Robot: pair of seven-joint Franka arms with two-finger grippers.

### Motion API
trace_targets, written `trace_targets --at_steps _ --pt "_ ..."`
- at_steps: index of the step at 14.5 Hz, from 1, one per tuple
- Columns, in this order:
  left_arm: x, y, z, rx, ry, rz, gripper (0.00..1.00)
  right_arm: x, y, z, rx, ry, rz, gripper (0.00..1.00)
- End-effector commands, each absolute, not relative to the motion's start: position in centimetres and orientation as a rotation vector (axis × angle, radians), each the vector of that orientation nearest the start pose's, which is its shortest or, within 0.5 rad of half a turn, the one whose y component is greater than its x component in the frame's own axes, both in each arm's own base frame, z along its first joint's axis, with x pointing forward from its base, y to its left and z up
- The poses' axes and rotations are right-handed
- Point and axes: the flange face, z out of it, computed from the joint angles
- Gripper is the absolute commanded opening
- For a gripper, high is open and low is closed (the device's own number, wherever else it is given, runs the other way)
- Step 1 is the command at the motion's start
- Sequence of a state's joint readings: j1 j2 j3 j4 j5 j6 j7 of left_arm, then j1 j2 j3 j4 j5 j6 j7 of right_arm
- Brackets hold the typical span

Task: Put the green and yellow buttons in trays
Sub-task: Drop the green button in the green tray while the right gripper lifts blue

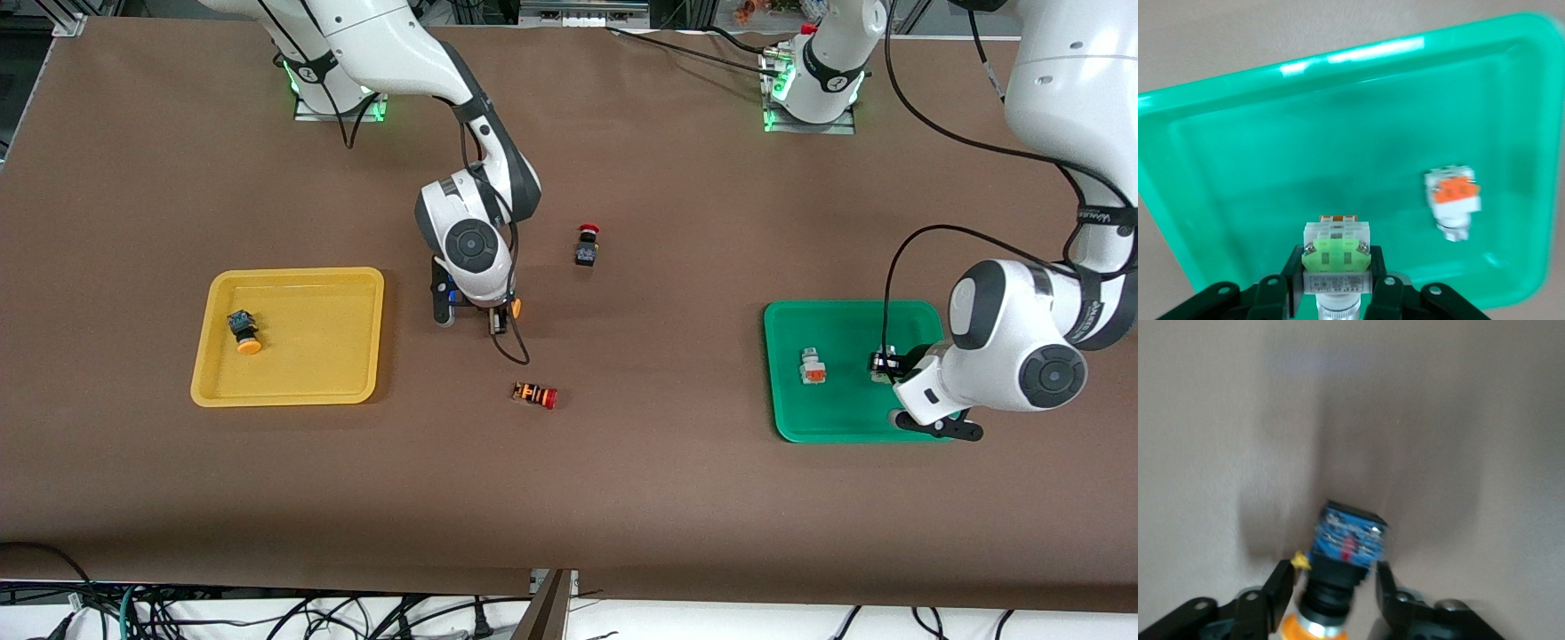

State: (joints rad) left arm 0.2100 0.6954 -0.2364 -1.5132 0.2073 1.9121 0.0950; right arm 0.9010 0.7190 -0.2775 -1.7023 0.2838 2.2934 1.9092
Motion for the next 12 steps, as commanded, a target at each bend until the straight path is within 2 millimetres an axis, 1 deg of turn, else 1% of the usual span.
trace_targets --at_steps 1,2,3,4,5,6,7,8,9,10,11,12 --pt "67.2 2.3 20.9 -3.052 0.380 0.385 0.25 52.3 41.0 17.6 -2.526 1.973 0.082 0.03" --pt "67.2 2.2 20.8 -3.055 0.381 0.363 0.30 52.0 41.4 17.5 -2.568 1.917 0.095 0.00" --pt "67.3 2.0 21.2 -3.055 0.371 0.354 0.60 51.9 41.6 17.7 -2.596 1.873 0.104 0.00" --pt "67.5 1.9 21.7 -3.055 0.366 0.344 1.00 52.1 41.5 17.9 -2.615 1.840 0.102 0.00" --pt "67.7 1.6 22.8 -3.060 0.368 0.320 1.00 52.3 41.3 18.1 -2.651 1.783 0.099 0.00" --pt "67.9 1.4 24.6 -3.061 0.370 0.293 1.00 53.0 40.7 18.8 -2.691 1.704 0.100 0.00" --pt "68.1 1.0 26.8 -3.062 0.368 0.260 1.00 54.2 39.5 20.4 -2.715 1.627 0.108 0.00" --pt "68.3 0.0 29.9 -3.058 0.383 0.210 1.00 55.4 37.6 21.8 -2.744 1.575 0.132 0.00" --pt "68.0 -1.2 33.6 -3.048 0.406 0.176 1.00 57.3 34.6 24.0 -2.769 1.510 0.167 0.00" --pt "67.6 -2.0 36.8 -3.034 0.418 0.155 1.00 58.7 32.3 25.6 -2.821 1.400 0.211 0.00" --pt "66.8 -3.1 40.7 -3.018 0.436 0.128 1.00 60.3 28.8 27.2 -2.883 1.278 0.284 0.00" --pt "65.8 -4.1 44.0 -3.003 0.447 0.111 1.00 61.4 25.9 28.2 -2.974 1.091 0.369 0.00"
